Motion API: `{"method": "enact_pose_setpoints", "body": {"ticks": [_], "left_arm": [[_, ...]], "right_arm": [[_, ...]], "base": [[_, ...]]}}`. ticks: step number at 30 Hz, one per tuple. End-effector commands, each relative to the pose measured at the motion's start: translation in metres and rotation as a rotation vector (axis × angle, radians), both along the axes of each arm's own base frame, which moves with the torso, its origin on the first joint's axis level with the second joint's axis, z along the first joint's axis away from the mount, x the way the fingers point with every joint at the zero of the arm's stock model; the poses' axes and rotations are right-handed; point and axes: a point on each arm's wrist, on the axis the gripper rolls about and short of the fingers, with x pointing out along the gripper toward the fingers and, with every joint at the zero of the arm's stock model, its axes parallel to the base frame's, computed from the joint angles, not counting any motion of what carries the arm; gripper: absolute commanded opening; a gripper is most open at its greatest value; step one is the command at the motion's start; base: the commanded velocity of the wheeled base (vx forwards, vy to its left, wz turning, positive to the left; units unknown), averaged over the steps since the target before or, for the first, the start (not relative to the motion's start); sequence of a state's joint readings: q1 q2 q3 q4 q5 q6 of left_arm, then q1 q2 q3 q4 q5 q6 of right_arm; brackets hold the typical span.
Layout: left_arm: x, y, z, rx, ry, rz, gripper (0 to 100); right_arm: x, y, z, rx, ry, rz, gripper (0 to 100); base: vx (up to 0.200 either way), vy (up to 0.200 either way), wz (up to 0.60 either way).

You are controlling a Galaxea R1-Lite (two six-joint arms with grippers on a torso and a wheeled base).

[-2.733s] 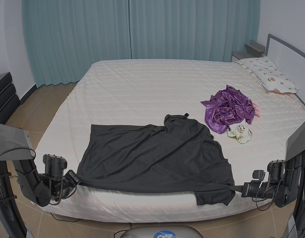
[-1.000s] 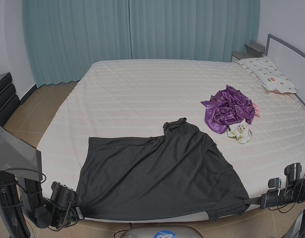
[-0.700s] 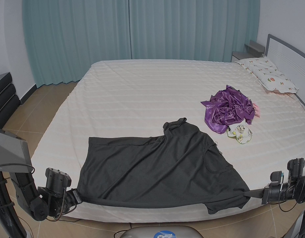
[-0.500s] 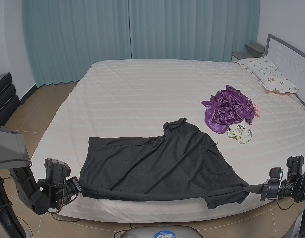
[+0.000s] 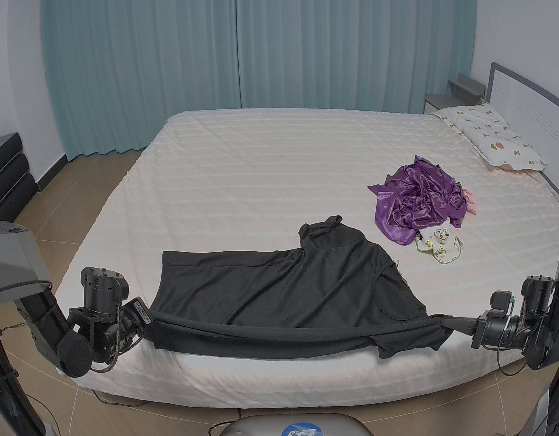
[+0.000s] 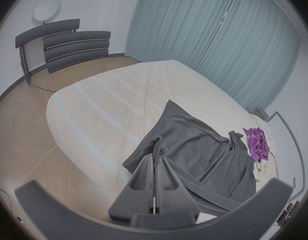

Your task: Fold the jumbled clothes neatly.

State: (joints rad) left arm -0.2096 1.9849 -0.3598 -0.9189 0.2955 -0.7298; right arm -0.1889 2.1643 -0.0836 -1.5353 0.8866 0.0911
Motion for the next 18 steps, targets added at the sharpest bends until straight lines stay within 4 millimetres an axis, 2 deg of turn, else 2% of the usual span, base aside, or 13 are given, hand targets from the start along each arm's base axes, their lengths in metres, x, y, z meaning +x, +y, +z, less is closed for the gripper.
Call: {"method": "enact_pose_setpoints", "body": {"ticks": [1, 4, 12, 18], "left_arm": [[0.008, 0.001, 0.007, 0.000, -0.008, 0.008, 0], [0.008, 0.001, 0.016, -0.002, -0.006, 0.008, 0], [-0.010, 0.004, 0.035, 0.001, 0.071, -0.005, 0], [-0.018, 0.005, 0.029, 0.005, 0.157, -0.018, 0]], "right_arm": [[0.003, 0.002, -0.013, 0.010, 0.037, 0.007, 0], [0.004, 0.002, -0.011, 0.011, 0.029, 0.009, 0], [-0.005, 0.002, -0.005, 0.011, 0.024, 0.009, 0], [-0.014, 0.004, -0.007, 0.001, 0.043, 0.022, 0]], "base": [[0.000, 0.000, 0.00], [0.000, 0.000, 0.00], [0.000, 0.000, 0.00], [0.000, 0.000, 0.00]]}}
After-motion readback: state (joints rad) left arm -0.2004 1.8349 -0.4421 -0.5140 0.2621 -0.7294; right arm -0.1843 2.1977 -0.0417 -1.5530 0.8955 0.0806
